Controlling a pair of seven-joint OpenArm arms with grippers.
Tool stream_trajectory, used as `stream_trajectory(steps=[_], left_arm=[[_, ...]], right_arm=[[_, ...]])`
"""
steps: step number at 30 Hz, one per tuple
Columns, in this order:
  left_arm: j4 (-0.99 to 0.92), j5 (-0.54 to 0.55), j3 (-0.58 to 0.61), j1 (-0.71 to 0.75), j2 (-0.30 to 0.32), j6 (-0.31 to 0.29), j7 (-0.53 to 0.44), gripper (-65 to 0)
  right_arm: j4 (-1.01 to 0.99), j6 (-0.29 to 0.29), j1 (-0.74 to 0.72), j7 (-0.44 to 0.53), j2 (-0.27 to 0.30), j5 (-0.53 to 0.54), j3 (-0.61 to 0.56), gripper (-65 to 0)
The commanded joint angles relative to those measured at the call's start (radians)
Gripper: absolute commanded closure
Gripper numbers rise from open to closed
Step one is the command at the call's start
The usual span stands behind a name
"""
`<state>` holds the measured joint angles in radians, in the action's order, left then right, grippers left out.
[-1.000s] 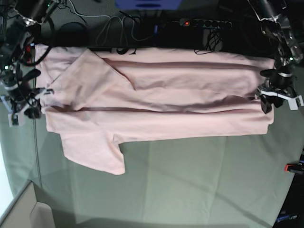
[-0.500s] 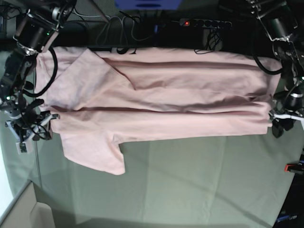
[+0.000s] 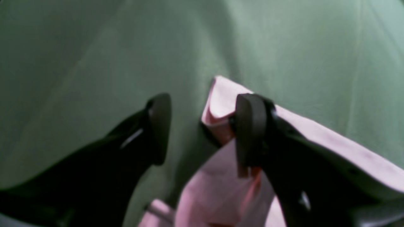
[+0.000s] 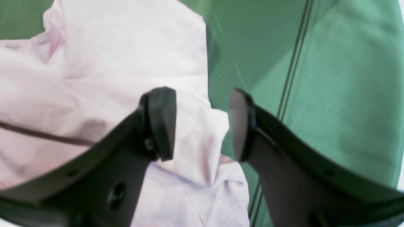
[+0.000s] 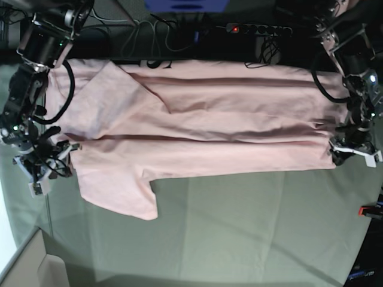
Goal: Layout the t-shirt on the table in an organized manner, then fold the t-shirt properly
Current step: 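Lift the grasped edges with both grippers and fold them over the body, then regrasp the shirt edge with the right gripper beside the sleeve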
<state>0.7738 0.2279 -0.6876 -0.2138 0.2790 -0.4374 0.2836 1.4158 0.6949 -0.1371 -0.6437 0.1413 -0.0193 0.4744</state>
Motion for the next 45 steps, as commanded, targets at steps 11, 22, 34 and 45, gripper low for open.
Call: stream_trajectory(steps=[11, 22, 34, 45], left_arm=[[-0.075, 0.009, 0.001, 0.003, 0.006, -0.005, -0.017, -30.0], [0.086, 0.074, -0.008, 0.123, 0.006, -0.010, -0.017, -22.2], [0.295, 0.238, 0.001, 0.124, 0.012, 0.002, -0.017, -22.5], [-0.104, -0.028, -0.005, -0.117, 0.015, -0.001, -0.027, -22.5]], right_arm=[[0.026, 0.003, -0.062, 0.022, 0.016, 0.018, 0.002, -28.4], [0.026, 0.003, -0.083, 0.022, 0.040, 0.018, 0.002, -28.4], [0.026, 0.003, -0.085, 0.023, 0.039, 0.018, -0.033, -28.4], [0.020, 0.003, -0.083, 0.022, 0.040, 0.018, -0.033, -28.4]])
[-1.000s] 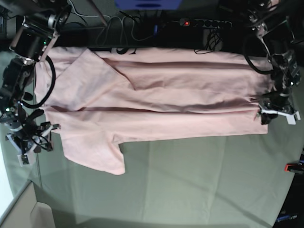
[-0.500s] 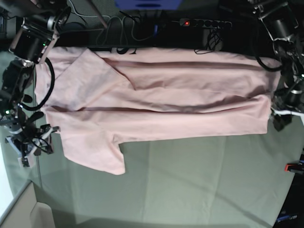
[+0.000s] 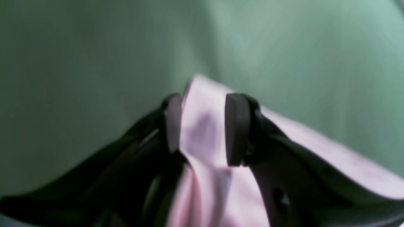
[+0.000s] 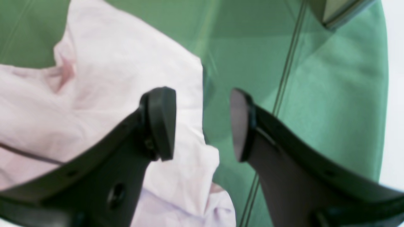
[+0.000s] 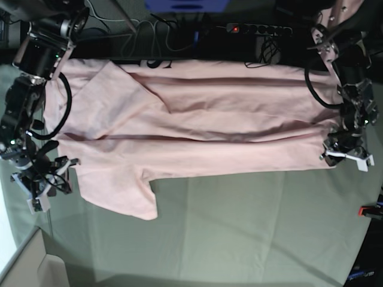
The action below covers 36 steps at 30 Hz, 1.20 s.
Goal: Layout the t-shirt on the table in an organized manner, then fold the t-shirt properly
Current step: 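Regrasp the shirt edge with the right gripper beside the sleeve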
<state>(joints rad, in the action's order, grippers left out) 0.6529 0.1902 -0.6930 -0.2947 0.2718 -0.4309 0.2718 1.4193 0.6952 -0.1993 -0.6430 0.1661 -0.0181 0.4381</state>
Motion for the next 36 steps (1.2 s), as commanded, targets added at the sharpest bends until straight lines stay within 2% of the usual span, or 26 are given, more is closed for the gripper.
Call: stream_trajectory(steps=[1, 10, 18, 23, 25, 29, 31, 36], left_arm=[[-0.002, -0.005, 0.000, -0.045, 0.022, -0.007, -0.015, -22.5], [-0.022, -0.087, -0.001, -0.048, 0.022, -0.003, -0.015, -22.5], [-0.025, -0.102, -0.001, -0.024, 0.024, -0.003, -0.015, -22.5], [-0.032, -0.154, -0.001, -0.022, 0.016, -0.003, -0.016, -21.6], [-0.074, -0.162, -0.001, -0.025, 0.022, -0.003, -0.021, -18.0], [-0.160, -0.163, -0.001, -0.027, 0.024, -0.003, -0.141, -5.7], [-0.170, -0.163, -0.001, -0.027, 0.024, -0.003, -0.151, 0.0], [-0.169, -0.162, -0.001, -0.027, 0.024, -0.004, -0.150, 0.0]], right_arm=[[0.016, 0.003, -0.021, 0.021, 0.017, 0.017, 0.003, -28.4], [0.016, 0.003, -0.016, 0.021, 0.017, 0.017, 0.005, -28.4], [0.015, 0.003, -0.021, 0.021, 0.017, 0.017, 0.003, -28.8], [-0.111, 0.003, -0.071, 0.021, 0.014, 0.017, 0.003, -28.8], [-0.197, 0.003, -0.099, 0.025, 0.020, 0.017, 0.003, -28.8], [-0.352, 0.003, -0.164, 0.027, 0.054, 0.017, 0.003, -28.8], [-0.395, 0.003, -0.190, 0.027, 0.060, 0.017, 0.001, -28.8], [-0.444, 0.003, -0.214, 0.028, 0.062, 0.017, 0.001, -28.9]])
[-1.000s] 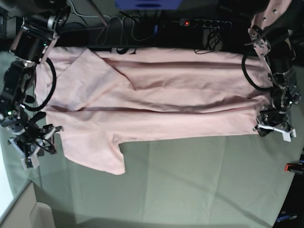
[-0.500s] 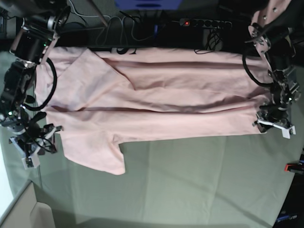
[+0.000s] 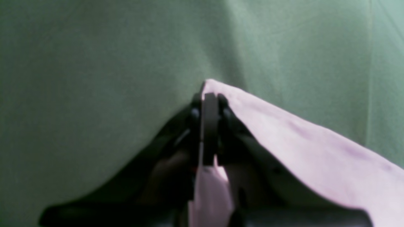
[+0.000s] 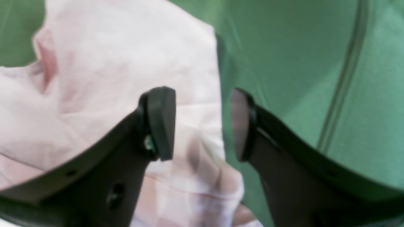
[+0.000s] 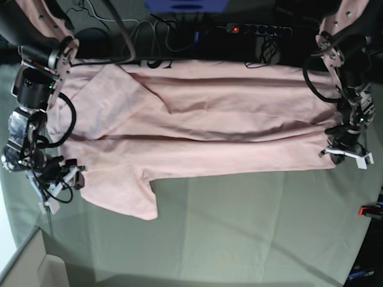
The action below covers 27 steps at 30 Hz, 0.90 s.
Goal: Layout the t-shirt on the table in an organized manner, then fold the t-shirt properly
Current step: 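Regrasp the shirt edge with the right gripper beside the sleeve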
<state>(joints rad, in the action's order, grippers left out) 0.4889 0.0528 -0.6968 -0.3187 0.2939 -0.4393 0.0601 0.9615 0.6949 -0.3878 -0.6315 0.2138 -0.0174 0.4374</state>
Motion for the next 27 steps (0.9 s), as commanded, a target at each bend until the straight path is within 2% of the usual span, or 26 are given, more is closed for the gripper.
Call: stream_trajectory(steps=[1, 4, 7, 16, 24, 27], left_arm=[[-0.005, -0.024, 0.002, -0.003, 0.001, 0.004, 0.062, 0.0], [-0.005, -0.024, 0.002, -0.004, 0.001, 0.003, 0.062, -0.1], [-0.005, -0.024, 0.002, -0.004, 0.001, 0.003, 0.060, -0.1], [-0.005, -0.024, 0.002, -0.004, 0.001, 0.000, 0.060, -0.1], [-0.005, -0.024, 0.002, -0.004, 0.001, -0.002, 0.060, -0.1], [-0.005, -0.024, 0.002, -0.004, 0.001, -0.002, 0.060, -0.1]], right_arm=[[0.004, 0.003, -0.029, 0.017, 0.013, 0.017, 0.002, -29.0], [-0.037, 0.003, -0.033, 0.026, 0.009, 0.017, 0.002, -32.3], [-0.080, 0.003, -0.036, 0.097, 0.008, 0.017, 0.002, -35.6], [-0.290, 0.003, -0.024, 0.284, 0.042, 0.017, 0.001, -35.8], [-0.318, 0.003, -0.004, 0.292, 0.057, 0.017, 0.001, -35.3], [-0.278, 0.003, 0.017, 0.292, 0.055, 0.017, -0.045, -29.0]])
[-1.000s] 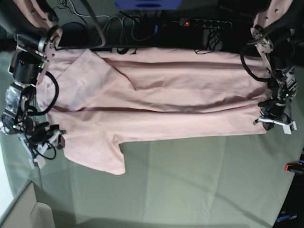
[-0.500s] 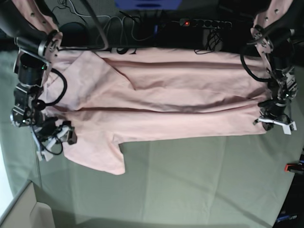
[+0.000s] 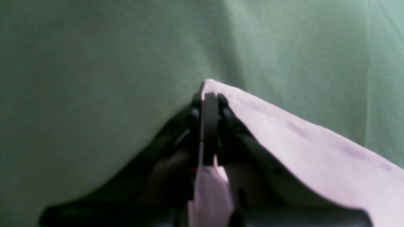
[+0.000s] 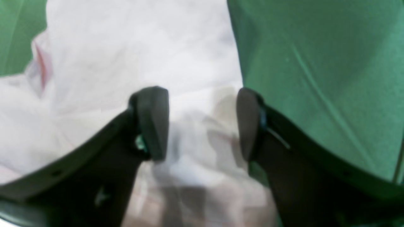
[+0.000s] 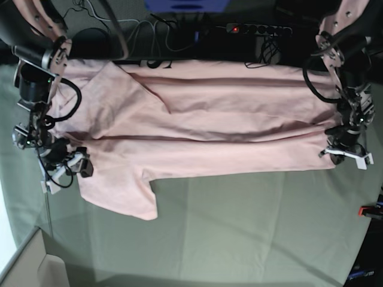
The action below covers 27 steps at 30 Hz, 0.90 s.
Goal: Layout the t-shirt on the table in an organized manner, then fold the t-shirt properly
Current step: 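Regrasp the shirt edge with the right gripper beside the sleeve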
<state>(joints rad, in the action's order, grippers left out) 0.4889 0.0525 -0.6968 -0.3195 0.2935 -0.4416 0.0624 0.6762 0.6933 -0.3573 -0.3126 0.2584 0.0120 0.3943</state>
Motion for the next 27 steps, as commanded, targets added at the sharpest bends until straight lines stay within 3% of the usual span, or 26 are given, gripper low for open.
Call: stream_trajectory(steps=[1, 5, 9, 14, 19, 23, 27], left_arm=[[-0.005, -0.024, 0.002, -0.003, 0.002, 0.000, 0.058, -0.1], [-0.003, -0.024, 0.002, -0.017, 0.002, 0.000, 0.058, -0.1], [-0.003, -0.024, 0.002, -0.022, 0.002, 0.000, 0.058, -0.1], [-0.003, -0.024, 0.002, -0.023, 0.002, -0.003, 0.058, -0.1], [0.130, -0.023, 0.001, -0.017, -0.009, -0.004, 0.066, -0.1], [0.250, -0.021, 0.001, -0.016, -0.010, -0.004, 0.187, -0.1], [0.279, 0.039, 0.002, -0.016, -0.010, -0.004, 0.202, -0.1]], right_arm=[[0.026, 0.005, -0.001, -0.027, 0.011, -0.013, -0.031, -26.3], [0.090, 0.005, 0.033, -0.023, -0.009, -0.013, -0.157, -12.5], [0.096, 0.005, 0.033, -0.023, -0.018, -0.013, -0.186, 0.0], [0.116, 0.005, 0.027, -0.021, -0.017, -0.011, -0.179, 0.0], [0.290, 0.005, 0.036, -0.027, -0.018, -0.007, -0.125, 0.0], [0.411, 0.005, 0.057, -0.063, -0.020, -0.007, -0.054, 0.0], [0.446, 0.005, 0.060, -0.089, -0.020, -0.008, -0.044, 0.0]])
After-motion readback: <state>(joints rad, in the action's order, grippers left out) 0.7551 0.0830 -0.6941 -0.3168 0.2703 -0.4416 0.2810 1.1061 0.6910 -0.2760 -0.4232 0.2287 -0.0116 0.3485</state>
